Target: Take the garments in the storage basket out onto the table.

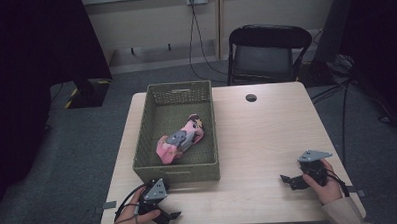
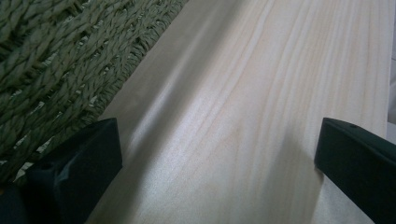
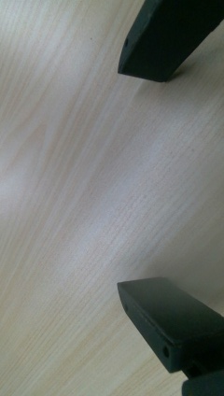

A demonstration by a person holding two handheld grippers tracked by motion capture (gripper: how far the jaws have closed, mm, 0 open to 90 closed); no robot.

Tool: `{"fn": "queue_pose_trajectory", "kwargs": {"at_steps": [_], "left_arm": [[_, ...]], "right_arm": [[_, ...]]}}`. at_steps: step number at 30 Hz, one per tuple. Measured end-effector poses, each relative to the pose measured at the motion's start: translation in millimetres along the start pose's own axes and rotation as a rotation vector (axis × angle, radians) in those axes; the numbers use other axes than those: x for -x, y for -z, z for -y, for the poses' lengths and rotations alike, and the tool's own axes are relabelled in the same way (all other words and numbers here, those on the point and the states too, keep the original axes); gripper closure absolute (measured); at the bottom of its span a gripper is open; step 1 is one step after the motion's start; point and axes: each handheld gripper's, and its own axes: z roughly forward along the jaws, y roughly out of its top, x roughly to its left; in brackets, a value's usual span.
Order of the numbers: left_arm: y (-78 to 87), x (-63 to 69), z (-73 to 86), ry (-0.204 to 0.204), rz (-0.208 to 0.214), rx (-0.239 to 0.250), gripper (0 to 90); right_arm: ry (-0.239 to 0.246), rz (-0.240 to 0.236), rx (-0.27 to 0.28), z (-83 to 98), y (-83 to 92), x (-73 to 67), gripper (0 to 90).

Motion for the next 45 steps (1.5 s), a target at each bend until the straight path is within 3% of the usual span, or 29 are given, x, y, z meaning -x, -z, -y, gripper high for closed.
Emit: {"fn": "queue_pose_trajectory", "kwargs": {"at_steps": [13,32,45], "left_arm": [[1.9,3.2,-6.5,-0.018,0.036,-0.05,3.0],[25.3,3.6,-43.4,0.037,0.096,0.041,2.7],[44.1,0.6,-52.8,0.042,0.09,0.07,3.5]], "right_arm": [[0.0,0.0,0.0,0.1,0.1,0.1,0.0],[0.0,0.0,0.0,0.1,0.1,0.1,0.0],[0.0,0.0,0.0,0.1,0.1,0.1,0.0]]}}
